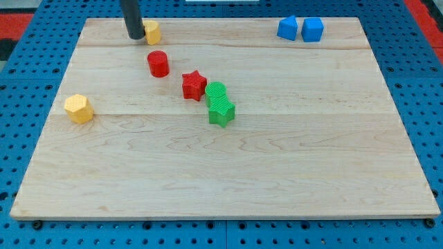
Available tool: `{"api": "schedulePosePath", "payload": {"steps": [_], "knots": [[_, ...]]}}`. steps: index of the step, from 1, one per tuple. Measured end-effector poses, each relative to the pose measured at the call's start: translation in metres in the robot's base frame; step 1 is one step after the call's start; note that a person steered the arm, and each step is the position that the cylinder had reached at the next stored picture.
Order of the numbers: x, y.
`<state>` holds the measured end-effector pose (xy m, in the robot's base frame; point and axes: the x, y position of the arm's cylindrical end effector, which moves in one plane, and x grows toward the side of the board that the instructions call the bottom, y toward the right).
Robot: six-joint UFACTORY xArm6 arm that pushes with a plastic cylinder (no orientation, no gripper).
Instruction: Place the yellow heart left to the blue triangle
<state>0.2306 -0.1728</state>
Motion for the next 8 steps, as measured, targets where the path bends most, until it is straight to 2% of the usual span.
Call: {"api": "schedulePosePath", "payload": {"steps": [1,2,6,7,8], "knots": [[-0.002,0.007],[-0.002,0.057],[-0.004,0.197],[-0.004,0.214],[-0.001,0.095]]}}
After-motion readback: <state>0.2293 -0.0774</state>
